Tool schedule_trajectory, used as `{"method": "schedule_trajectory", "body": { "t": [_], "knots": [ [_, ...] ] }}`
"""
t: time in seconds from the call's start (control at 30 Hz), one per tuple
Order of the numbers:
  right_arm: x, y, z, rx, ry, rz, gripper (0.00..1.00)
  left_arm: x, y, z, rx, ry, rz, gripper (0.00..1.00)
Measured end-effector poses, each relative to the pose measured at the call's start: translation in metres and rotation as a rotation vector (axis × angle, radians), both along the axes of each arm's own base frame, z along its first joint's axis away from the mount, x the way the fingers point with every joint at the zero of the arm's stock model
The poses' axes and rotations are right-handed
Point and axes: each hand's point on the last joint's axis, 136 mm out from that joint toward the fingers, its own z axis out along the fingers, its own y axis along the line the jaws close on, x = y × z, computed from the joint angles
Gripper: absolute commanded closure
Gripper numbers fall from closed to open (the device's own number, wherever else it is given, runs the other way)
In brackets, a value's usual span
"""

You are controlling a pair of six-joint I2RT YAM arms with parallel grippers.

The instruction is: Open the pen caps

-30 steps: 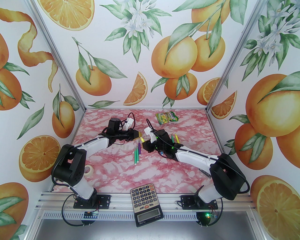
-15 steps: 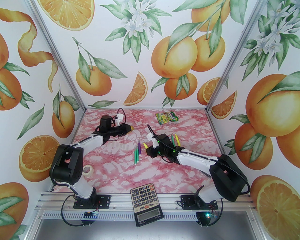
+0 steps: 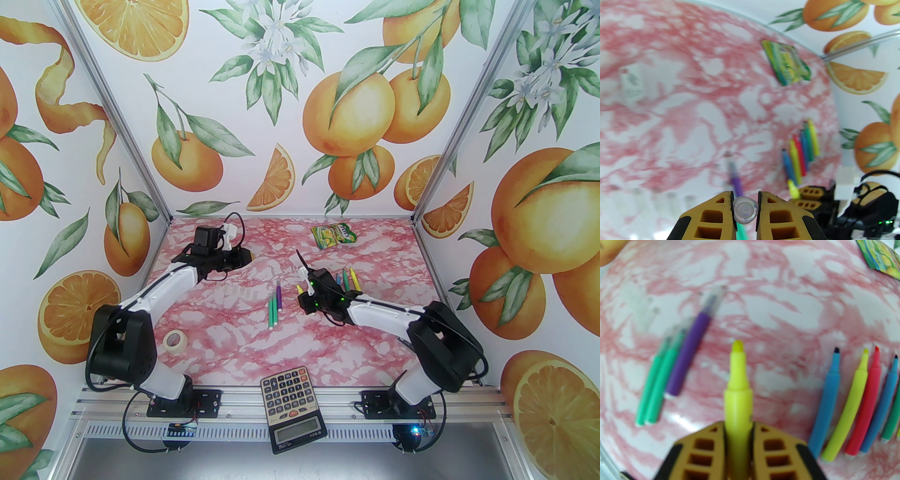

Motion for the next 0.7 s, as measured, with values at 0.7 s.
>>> {"method": "schedule_trajectory", "body": {
  "t": [0.7],
  "knots": [
    [0.025,-0.025,-0.024,-0.187,-0.011,-0.146,0.88,-0.033,0.139,-0.082,0.605,0.278,0.261,1.00]
  ]
}}
